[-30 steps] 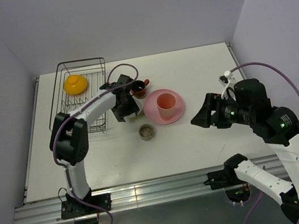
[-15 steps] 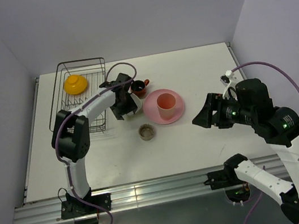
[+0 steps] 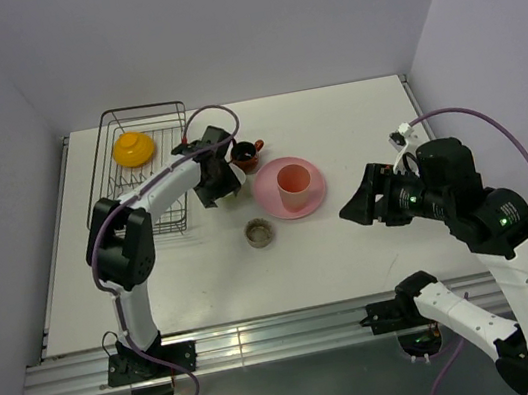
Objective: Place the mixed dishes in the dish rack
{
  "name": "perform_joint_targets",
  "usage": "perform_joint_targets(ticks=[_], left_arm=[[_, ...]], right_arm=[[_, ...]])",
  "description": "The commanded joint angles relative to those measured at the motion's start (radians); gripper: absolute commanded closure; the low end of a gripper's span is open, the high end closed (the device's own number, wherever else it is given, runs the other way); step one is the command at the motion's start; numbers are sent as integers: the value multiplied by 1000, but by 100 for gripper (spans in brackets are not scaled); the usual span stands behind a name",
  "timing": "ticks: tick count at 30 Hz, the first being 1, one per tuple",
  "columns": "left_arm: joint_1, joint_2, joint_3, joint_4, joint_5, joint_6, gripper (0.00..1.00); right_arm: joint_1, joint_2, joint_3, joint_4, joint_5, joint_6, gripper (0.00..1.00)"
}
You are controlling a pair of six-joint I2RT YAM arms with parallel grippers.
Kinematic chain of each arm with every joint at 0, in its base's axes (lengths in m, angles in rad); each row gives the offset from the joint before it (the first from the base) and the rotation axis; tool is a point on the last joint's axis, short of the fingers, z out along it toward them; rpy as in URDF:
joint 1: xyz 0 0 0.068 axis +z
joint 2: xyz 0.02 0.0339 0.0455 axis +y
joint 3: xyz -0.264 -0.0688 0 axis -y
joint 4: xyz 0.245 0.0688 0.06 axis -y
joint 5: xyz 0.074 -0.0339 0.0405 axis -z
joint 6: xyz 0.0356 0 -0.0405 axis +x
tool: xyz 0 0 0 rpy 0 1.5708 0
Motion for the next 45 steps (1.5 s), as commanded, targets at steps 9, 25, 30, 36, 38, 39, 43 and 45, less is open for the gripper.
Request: perform_joint_targets(ticks=[9,25,30,36,38,39,43,45], left_arm=[[55,23,80,17,-10,16,37],[76,127,140,9,11,34,43],[80,141,150,12,10,45,62],[83,140,153,15,14,49,80],[85,140,160,11,14,51,88],[86,138,163,8,13,52,91],[85,115,178,-15,6,52,100],[86,97,187,-30,2,52,100]], right_arm=[[-4,-5,17,10,23,-7,24],[-4,-8,14,12,29,11,24],[-4,-6,19,12,29,16,24],[-4,-10,19,15,28,23,24],[-4,-8,17,18,25,25,24],[-4,-10,16,19,22,25,24],[-4,-2,15,30,12,23,24],[-4,9,22,33,5,20,24]])
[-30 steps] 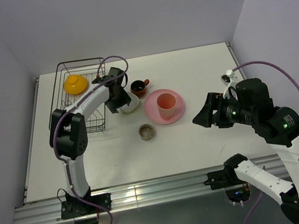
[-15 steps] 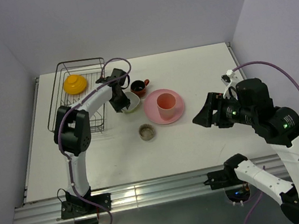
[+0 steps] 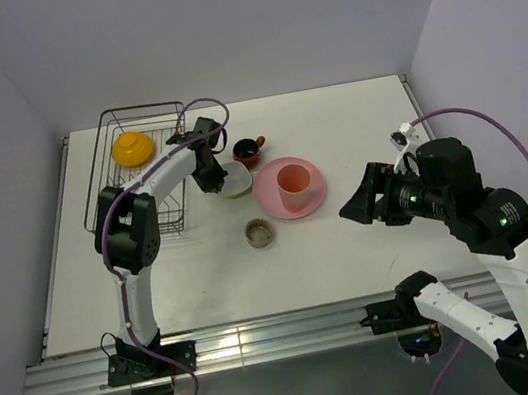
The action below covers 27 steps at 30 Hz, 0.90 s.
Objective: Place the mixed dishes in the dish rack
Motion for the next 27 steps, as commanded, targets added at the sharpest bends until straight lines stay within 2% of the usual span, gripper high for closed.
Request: perform_joint_targets(ticks=[1,7,13,17,19,24,27], left_arm=[[1,-63,49,-35,-16,9,100],[-3,-215,11,-92,-32,-8,100],[-11,-419,-87,-94,48,-3,100],[-20,-536,-141,-46,199,10,100],[-22,-589,-158,-14,330,6,100],[-56,-683,-249,62,538,-54,100],[-83,-721,-282,90,551,-78,100]], right_arm=[[-4,16,23,40,-8,-4,24],[-3,76,23,70,-40,-21,24],[-4,160,63,128,-124,-38,24],[-4,233,74,185,-233,-27,23],[-4,247,71,219,-278,-12,22],[-4,272,40,375,-459,45,20],[-4,281,8,457,-528,77,19]])
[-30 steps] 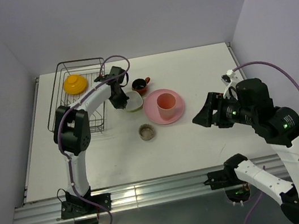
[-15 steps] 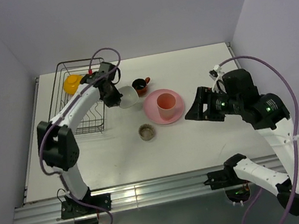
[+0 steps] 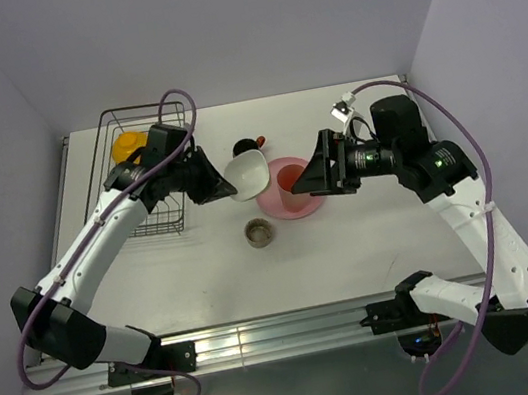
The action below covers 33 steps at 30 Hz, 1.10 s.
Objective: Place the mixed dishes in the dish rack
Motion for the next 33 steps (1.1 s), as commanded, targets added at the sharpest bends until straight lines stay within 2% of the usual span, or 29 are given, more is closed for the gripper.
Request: perform_joint_targets(ticks=[1,4,10,33], left_arm=[[-31,-60,-21,82,126,-42,100],[-58,-81,-37,89,144,-59,100],[-103,-94,-32,111,155,-76,100],[-175,-129,-52,162,152,-117,100]], right_arm=[[-4,2,-19,182,-144,46,18],[-3,14,-33,206,-155,52,14],[-3,43,-62,218,-161,36,13],[-12,74,-121,295,-114,89,15]])
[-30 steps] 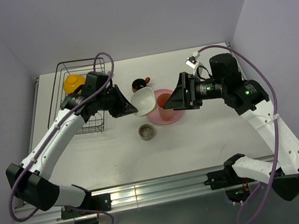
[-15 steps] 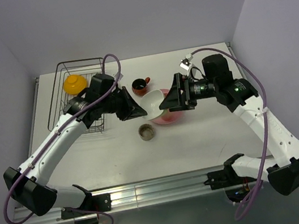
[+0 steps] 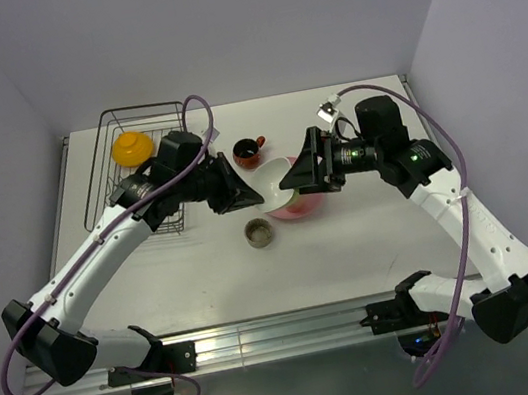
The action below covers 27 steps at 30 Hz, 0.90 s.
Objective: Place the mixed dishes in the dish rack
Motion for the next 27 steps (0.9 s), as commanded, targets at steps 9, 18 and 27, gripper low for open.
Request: perform_joint_targets(ticks=[9,18,27], left_arm=[[-52,-41,7,75,-13,-37,100],[-87,-24,18,75,-41,-44,100],[-102,14,85,49,-78,-39,100]], right_arm=[[-9,4,-27,66,43,20,22],[-9,-16,-47,108,32,60,30],[-3,-26,-73,117,23,79,30]])
